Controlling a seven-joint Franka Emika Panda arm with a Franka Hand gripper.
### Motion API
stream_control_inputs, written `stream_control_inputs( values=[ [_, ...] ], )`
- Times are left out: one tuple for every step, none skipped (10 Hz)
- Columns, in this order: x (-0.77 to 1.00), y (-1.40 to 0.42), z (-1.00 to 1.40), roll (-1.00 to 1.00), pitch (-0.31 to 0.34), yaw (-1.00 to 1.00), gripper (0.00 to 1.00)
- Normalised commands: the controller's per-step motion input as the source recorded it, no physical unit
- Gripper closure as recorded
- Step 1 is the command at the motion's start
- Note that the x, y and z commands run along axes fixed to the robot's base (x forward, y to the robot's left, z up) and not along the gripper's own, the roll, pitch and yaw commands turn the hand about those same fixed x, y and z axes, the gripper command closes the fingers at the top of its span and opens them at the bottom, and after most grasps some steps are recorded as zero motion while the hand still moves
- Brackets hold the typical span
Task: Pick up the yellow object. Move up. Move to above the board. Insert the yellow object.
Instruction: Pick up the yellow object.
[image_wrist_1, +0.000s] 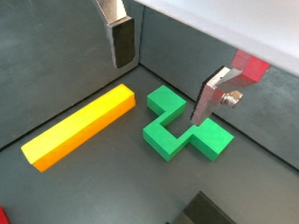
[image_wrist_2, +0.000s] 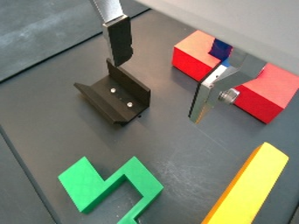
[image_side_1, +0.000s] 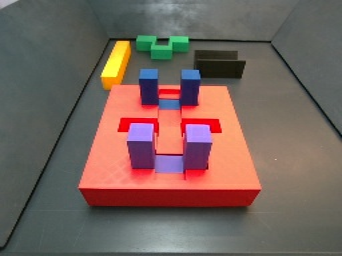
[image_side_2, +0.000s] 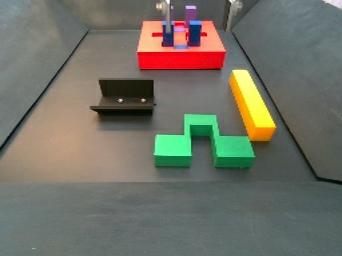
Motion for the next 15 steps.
stream_control_inputs(
  values=[
    [0.0,0.0,-0.02,0.0,0.0,0.0,0.0],
    [0.0,0.0,-0.09,0.0,0.0,0.0,0.0],
    [0.0,-0.07,-0.23,0.0,-0.026,0.0,0.0],
    [0.0,-0.09,-0.49,0.0,-0.091,0.0,0.0],
    [0.0,-0.1,-0.64,0.0,-0.131,0.0,0.0],
    [0.0,-0.14,-0.63,0.05,-0.12,0.0,0.0],
    [-0.06,-0.24,-0.52,0.21,-0.1,0.03,0.0],
    [-0.24,-0.34,-0.44,0.27,-0.107,0.04,0.0],
    [-0.48,-0.36,-0.45,0.31,-0.146,0.06,0.0],
    [-0.59,-0.22,-0.43,0.18,-0.117,0.0,0.0],
    [-0.64,-0.17,-0.33,0.04,-0.14,0.01,0.0],
    [-0.69,-0.13,-0.26,0.01,-0.151,0.0,0.0],
    [-0.76,-0.05,-0.24,0.08,-0.136,0.0,0.0],
    [-0.75,0.0,-0.24,0.1,-0.097,-0.05,0.0],
    [-0.26,0.0,-0.17,0.0,-0.044,-0.12,0.0]
  ],
)
